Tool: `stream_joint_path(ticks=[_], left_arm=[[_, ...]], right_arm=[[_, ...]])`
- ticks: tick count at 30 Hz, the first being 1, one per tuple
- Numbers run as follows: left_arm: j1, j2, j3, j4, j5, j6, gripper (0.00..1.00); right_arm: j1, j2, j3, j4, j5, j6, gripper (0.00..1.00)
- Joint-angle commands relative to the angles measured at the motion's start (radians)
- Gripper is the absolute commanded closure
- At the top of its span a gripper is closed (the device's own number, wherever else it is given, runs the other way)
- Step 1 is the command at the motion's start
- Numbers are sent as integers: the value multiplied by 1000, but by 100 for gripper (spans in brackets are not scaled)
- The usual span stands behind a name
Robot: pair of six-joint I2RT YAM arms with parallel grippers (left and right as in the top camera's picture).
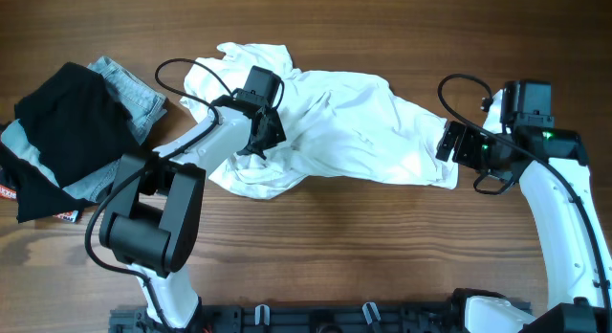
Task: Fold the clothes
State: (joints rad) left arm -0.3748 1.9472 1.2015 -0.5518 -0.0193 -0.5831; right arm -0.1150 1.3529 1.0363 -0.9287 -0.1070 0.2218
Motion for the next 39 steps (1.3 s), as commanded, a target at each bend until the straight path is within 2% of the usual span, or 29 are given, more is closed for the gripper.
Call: stream_joint_path(ticks=[1, 3, 5, 7, 8, 10, 11, 14, 16, 18, 24, 28, 31, 32, 33, 35, 36, 39], left_arm=[[6, 8, 49, -17, 7, 46, 96], [33, -78, 195, -55, 6, 56, 96], [59, -128, 298, 38, -29, 55, 96], [84, -119, 308, 171, -93, 55, 96], [92, -103, 308, 181, -82, 51, 76], [90, -63, 308, 121, -79, 52, 42], [90, -37, 308, 47, -75, 52, 32], [89, 7, 307, -132, -55, 52, 29], [89, 39, 301, -272, -13, 52, 29], [90, 51, 296, -362, -16, 52, 26], [92, 54, 283, -294, -35, 52, 23], [92, 54, 283, -286, -35, 52, 22], [92, 54, 283, -290, -34, 52, 22], [92, 54, 283, -291, -34, 52, 22], [92, 54, 283, -293, -34, 52, 22], [92, 54, 283, -294, -35, 52, 21], [92, 54, 283, -293, -34, 52, 21], [92, 54, 283, -294, -34, 52, 21]], right_arm=[[-3, -2, -4, 0, 4, -14, 0], [-3, -2, -4, 2, 6, -13, 0], [-3, -2, -4, 5, 6, -13, 0], [-3, -2, -4, 7, 6, -13, 0], [-3, -2, -4, 6, 6, -13, 0], [-3, -2, -4, 6, 6, -13, 0], [-3, -2, -4, 6, 6, -13, 0], [-3, -2, -4, 8, 6, -13, 0], [4, 2, -4, 4, -162, -148, 0], [49, 42, -4, -4, -213, -143, 0], [335, 278, -4, 60, -262, -104, 0], [481, 379, -4, 219, -316, 30, 2], [519, 407, -4, 311, -248, 149, 12], [522, 419, -4, 318, -203, 183, 18], [521, 428, -4, 318, -174, 204, 31], [521, 432, -4, 330, -146, 208, 78], [521, 432, -4, 343, -147, 212, 96], [519, 430, 0, 361, -97, 224, 96]])
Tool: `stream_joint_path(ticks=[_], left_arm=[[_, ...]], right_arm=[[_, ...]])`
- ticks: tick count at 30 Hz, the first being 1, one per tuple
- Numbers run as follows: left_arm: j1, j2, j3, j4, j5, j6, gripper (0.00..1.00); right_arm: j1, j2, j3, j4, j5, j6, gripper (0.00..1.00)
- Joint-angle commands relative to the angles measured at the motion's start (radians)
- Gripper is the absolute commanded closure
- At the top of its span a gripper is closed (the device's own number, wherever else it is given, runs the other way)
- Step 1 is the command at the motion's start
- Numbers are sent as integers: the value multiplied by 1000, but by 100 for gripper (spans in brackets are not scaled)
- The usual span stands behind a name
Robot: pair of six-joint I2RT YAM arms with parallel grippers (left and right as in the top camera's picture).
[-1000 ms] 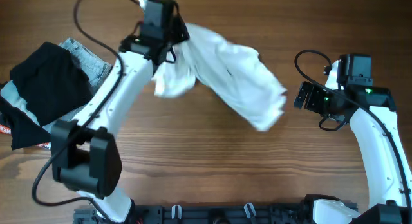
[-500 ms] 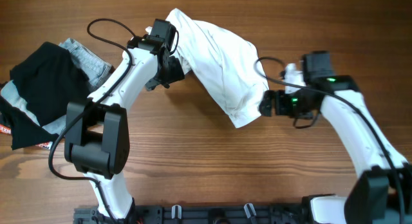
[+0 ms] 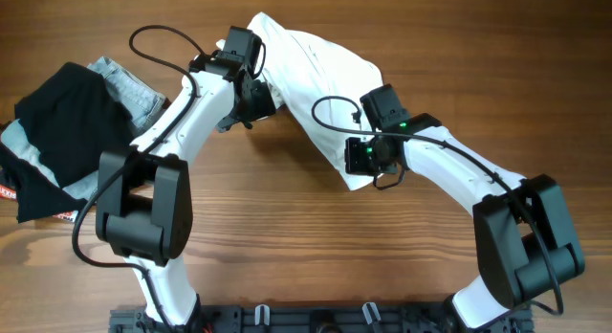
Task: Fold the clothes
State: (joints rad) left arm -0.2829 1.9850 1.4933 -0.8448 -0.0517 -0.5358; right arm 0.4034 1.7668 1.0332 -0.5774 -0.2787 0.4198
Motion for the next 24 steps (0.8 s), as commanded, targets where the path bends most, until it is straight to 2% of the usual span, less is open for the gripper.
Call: stream_joint_path(ticks=[1, 3, 5, 6, 7, 8, 9, 10, 11, 13, 14, 18, 21, 24], left_arm=[[0, 16, -8, -1, -2, 5, 21], [0, 16, -8, -4, -2, 5, 21], [0, 16, -8, -5, -2, 5, 21], [0, 16, -8, -5, -2, 5, 21], [0, 16, -8, -5, -2, 5, 21], [0, 16, -8, -6, -2, 5, 21], [0, 16, -8, -5, -2, 5, 21], [0, 16, -8, -5, -2, 5, 21], [0, 16, -8, -5, -2, 5, 21], [0, 16, -8, -4, -2, 5, 21], [0, 16, -8, -5, -2, 5, 21], [0, 16, -8, -4, -2, 5, 21], [0, 16, -8, -5, -2, 5, 21], [0, 16, -8, -5, -2, 5, 21]], right_arm=[[-6, 14, 11, 2, 103, 25, 96], [-74, -26, 81, -83, 263, 25, 96], [-265, -102, 281, -192, 441, 25, 96], [-357, -122, 354, -183, 464, 24, 96], [-428, -128, 398, -175, 449, 23, 92], [-475, -128, 416, -175, 422, -2, 84], [-518, -126, 413, -190, 399, -29, 51], [-539, -117, 411, -234, 397, -28, 35], [-542, -106, 399, -280, 397, -47, 29], [-533, -97, 352, -303, 348, -106, 30], [-523, -92, 315, -300, 222, -176, 31], [-463, -62, 166, -229, 27, -242, 35], [-359, -42, 51, -88, 55, -262, 34], [-296, -6, 16, -7, 76, -258, 34]])
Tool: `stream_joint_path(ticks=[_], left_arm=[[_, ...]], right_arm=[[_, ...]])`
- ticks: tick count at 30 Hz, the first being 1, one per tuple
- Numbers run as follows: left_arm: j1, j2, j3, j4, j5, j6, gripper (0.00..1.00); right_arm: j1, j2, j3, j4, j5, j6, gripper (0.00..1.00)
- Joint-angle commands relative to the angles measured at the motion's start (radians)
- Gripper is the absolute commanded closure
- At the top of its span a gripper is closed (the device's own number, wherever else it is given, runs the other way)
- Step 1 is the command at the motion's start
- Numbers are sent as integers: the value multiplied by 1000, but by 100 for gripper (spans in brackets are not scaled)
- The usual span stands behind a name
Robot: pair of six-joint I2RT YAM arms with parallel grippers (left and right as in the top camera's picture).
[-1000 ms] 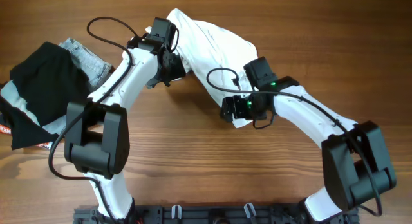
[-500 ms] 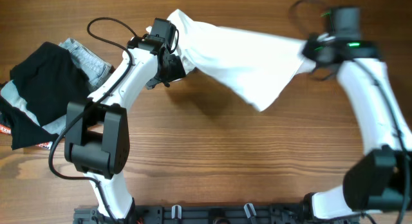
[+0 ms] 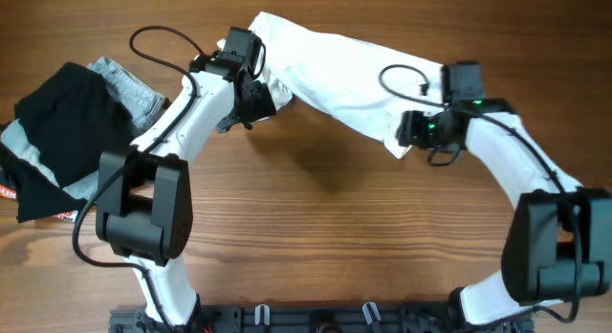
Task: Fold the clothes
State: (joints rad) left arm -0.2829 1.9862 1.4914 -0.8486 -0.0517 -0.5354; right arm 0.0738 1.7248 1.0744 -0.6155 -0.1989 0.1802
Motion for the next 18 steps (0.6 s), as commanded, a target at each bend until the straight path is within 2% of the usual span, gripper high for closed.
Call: stream_joint_path(ticks=[1, 5, 6, 8, 9, 10, 12, 13, 14, 15, 16, 18], left_arm=[[0, 15, -6, -1, -2, 4, 21], [0, 15, -6, -1, -2, 5, 21], [0, 15, -6, 0, -2, 4, 21], [0, 15, -6, 0, -2, 5, 21], [0, 15, -6, 0, -2, 5, 21], [0, 15, -6, 0, -2, 4, 21], [0, 15, -6, 0, -2, 5, 20], [0, 15, -6, 0, -2, 5, 20], [0, 15, -7, -1, -2, 5, 20], [0, 15, -6, -2, -2, 5, 20], [0, 15, -6, -4, -2, 5, 20], [0, 15, -6, -8, -2, 5, 20]], right_arm=[[48, 61, -36, 58, -3, 6, 34], [58, 142, -42, 112, 0, 32, 36], [58, 148, -42, 119, 0, 32, 48], [58, 145, -37, 115, -15, 32, 84], [58, 135, -21, 82, -43, 24, 94], [56, 117, 11, 19, -86, -12, 96], [23, 45, 185, -226, -204, -145, 96], [-13, 17, 286, -311, -153, -149, 96], [-40, 5, 340, -338, -92, -116, 95], [-111, -5, 430, -365, 64, 0, 94], [-183, -5, 475, -366, 106, 57, 92], [-280, 9, 467, -374, 106, 80, 64]])
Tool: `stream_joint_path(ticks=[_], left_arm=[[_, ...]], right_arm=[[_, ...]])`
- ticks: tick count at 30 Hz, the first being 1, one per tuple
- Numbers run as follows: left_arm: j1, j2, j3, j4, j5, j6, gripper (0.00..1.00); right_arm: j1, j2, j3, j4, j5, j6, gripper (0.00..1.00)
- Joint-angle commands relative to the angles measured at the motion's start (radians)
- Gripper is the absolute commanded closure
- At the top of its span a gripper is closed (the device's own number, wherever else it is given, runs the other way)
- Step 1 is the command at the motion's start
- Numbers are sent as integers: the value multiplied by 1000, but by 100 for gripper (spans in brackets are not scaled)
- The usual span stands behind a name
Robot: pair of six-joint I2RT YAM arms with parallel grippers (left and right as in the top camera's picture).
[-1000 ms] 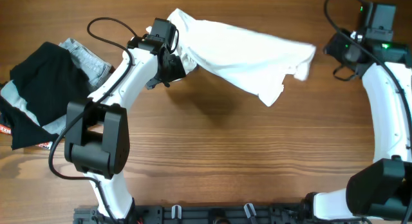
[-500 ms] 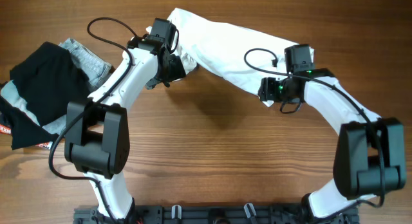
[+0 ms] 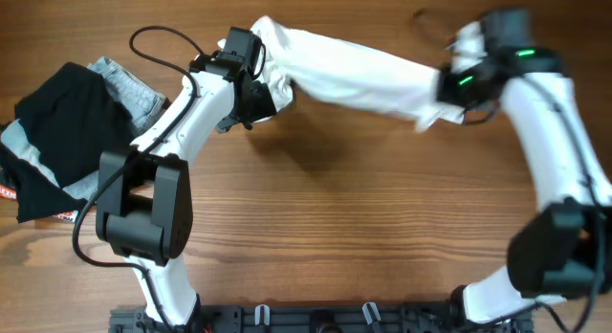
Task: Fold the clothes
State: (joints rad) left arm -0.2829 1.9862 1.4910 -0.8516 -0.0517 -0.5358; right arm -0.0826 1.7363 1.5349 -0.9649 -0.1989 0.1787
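A white garment [image 3: 354, 70] hangs stretched in a band above the table, from upper left to upper right. My left gripper [image 3: 260, 96] is shut on its left end, where the cloth bunches. The right gripper [image 3: 442, 92] is shut on its right end, blurred by motion, with a small flap of cloth hanging below it. The garment casts a shadow on the wooden table [image 3: 335, 218].
At the left edge lies a pile of clothes: a black garment [image 3: 57, 132] on top of a grey denim piece [image 3: 134, 92]. Cables loop off both arms. The arm bases stand along the front edge.
The right gripper has moved further right and toward the back with its end of the white garment, pulling the cloth straighter. My left gripper has stayed in place.
The white garment first lay crumpled across the table's middle, with a gripper at each end. Then both ends were lifted and the right gripper was near the centre. It has since been at the right, then further right, with the cloth stretched out.
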Motion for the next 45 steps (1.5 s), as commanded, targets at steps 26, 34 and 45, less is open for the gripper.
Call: stream_joint_path(ticks=[26, 34, 45], left_arm=[[0, 15, -6, 0, -2, 5, 20], [0, 15, -6, 6, -2, 5, 20], [0, 15, -6, 8, -2, 5, 20]], right_arm=[[-134, 222, -367, 504, 26, -19, 36], [-134, 166, -355, 464, 119, 53, 94], [-134, 42, -378, 175, 229, 105, 83]])
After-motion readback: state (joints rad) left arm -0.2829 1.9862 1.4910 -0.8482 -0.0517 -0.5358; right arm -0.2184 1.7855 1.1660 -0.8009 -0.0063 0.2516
